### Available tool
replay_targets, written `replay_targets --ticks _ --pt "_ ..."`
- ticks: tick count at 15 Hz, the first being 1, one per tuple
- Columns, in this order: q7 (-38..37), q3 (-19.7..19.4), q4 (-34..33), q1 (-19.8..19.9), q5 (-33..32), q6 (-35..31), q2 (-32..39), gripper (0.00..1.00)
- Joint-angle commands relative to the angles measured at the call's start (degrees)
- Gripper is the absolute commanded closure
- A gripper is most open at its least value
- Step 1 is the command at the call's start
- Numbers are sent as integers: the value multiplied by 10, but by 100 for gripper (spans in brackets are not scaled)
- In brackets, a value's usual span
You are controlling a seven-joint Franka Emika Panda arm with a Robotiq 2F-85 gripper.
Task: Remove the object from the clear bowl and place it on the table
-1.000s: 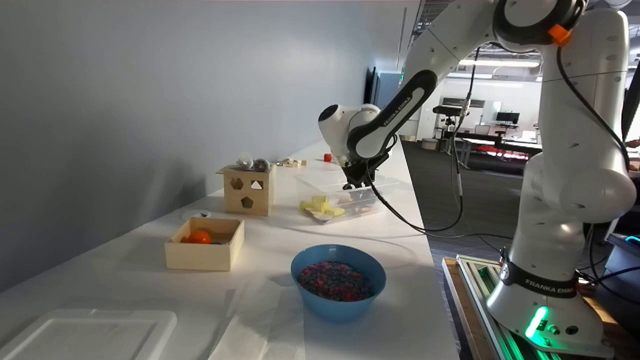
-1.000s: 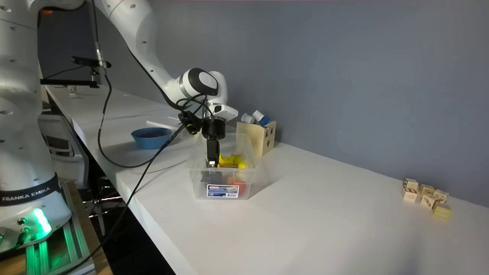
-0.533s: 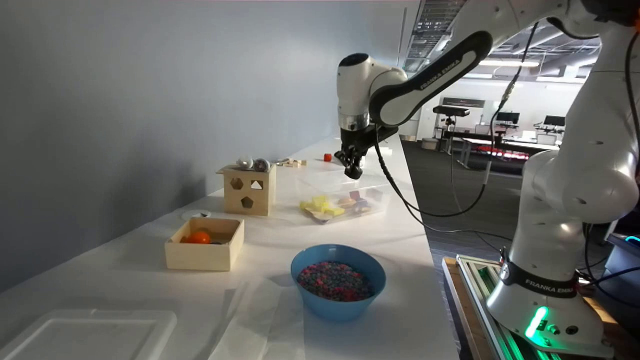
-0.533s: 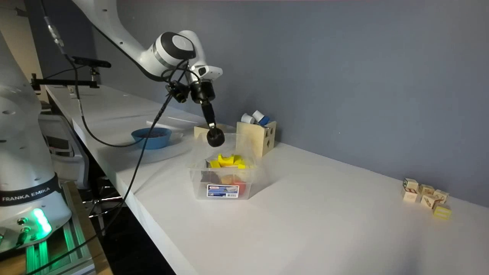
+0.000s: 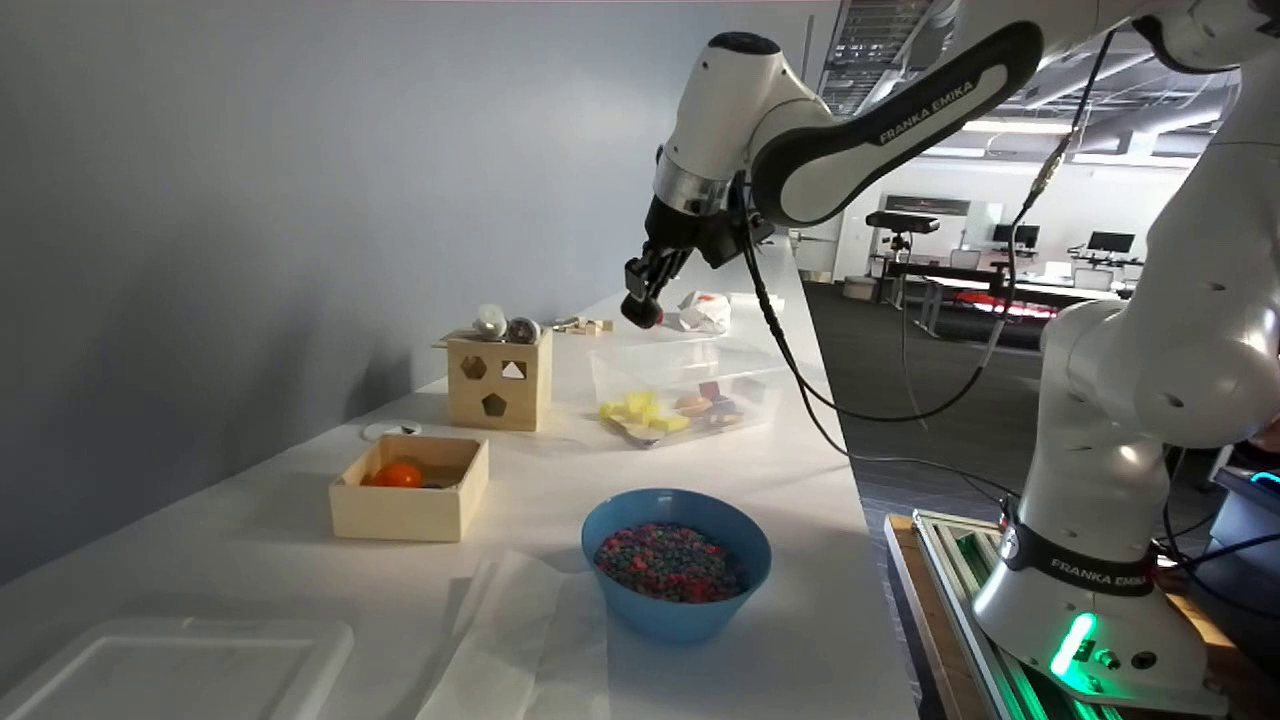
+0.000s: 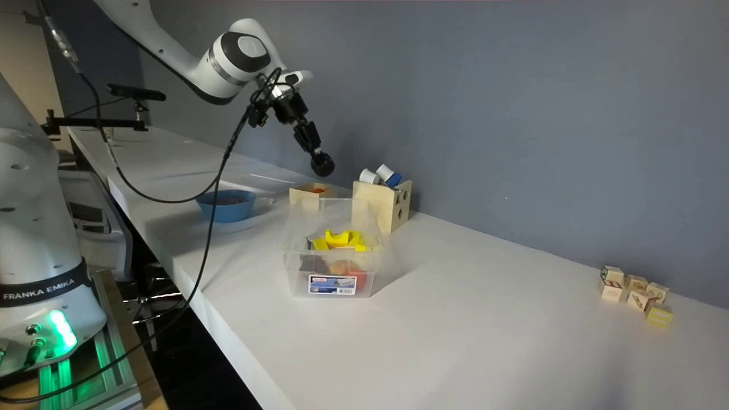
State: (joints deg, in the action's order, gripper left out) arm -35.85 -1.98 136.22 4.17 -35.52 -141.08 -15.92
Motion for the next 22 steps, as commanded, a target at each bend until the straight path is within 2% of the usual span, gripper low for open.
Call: replay_targets --ticks 1,5,9,10,12,13,14,16,18,19,20,21,22 --pt "83 22 -71 -21 74 -72 81 93" --pt "187 53 -136 -61 182 -134 168 93" --pt "346 84 -186 -88 337 -174 250 93" --pt "389 97 -201 -87 378 -178 272 93" --pt "475 179 -238 -25 444 -161 314 93" --pt "517 215 -259 4 468 -147 334 84" --pt "558 250 -280 35 488 -132 353 46" --pt "638 305 -312 89 521 -89 382 41" --pt "720 335 -328 136 554 -17 383 27" --pt "756 338 -331 154 571 27 377 18" --pt "802 301 -333 136 605 77 362 12" --pt "811 331 -329 181 586 123 357 4" --pt "810 319 -316 188 574 170 341 1"
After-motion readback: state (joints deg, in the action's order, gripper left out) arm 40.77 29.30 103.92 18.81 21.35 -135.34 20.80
